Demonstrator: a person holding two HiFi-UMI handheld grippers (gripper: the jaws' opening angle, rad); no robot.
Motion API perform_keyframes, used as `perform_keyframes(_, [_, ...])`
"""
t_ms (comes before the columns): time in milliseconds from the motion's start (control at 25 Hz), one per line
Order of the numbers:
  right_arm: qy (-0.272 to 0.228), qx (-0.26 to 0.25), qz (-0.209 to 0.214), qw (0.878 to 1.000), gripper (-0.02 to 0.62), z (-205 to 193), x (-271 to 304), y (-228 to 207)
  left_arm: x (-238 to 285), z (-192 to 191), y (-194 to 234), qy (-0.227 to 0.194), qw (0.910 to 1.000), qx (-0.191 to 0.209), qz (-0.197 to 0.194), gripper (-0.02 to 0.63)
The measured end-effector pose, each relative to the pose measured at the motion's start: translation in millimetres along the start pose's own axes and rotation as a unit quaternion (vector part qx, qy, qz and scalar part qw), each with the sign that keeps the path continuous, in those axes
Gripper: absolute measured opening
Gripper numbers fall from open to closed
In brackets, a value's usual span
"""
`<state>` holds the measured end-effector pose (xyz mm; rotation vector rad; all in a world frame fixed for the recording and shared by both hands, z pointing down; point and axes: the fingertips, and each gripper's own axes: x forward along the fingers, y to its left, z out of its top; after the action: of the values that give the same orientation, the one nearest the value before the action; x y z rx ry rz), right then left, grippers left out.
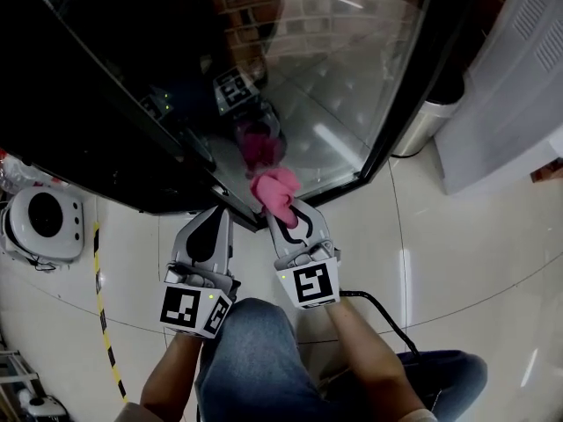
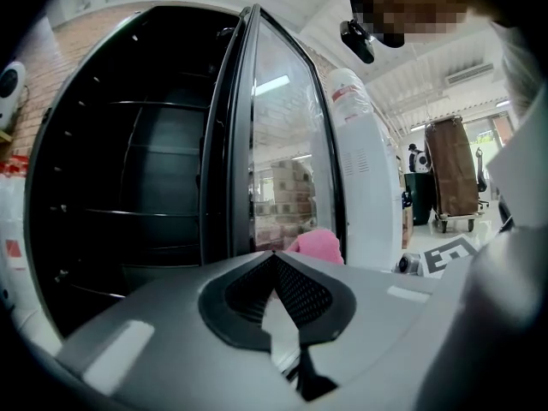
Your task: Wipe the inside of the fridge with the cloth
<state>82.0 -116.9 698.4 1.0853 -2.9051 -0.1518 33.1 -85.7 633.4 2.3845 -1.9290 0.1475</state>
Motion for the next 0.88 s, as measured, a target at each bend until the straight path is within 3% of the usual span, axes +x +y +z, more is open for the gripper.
perform_keyframes(360, [0.012,-0.018,-0.056,0.998,0.061,-28,-15,-83,9,-9,-9,0.008,1.0,0.001,0.004,0.014])
perform_keyframes(760, [0.037,0.008,-0.148,0.988,0.061,-67,-51,-176,11,-26,-21,0.033,0.9993,0.009,0.015,0.014])
perform_keyframes(880, [0.033,0.008,-0.153,0.988,0.061,-64,-55,-185,12,-26,-25,0.034,0.9992,0.009,0.016,0.014])
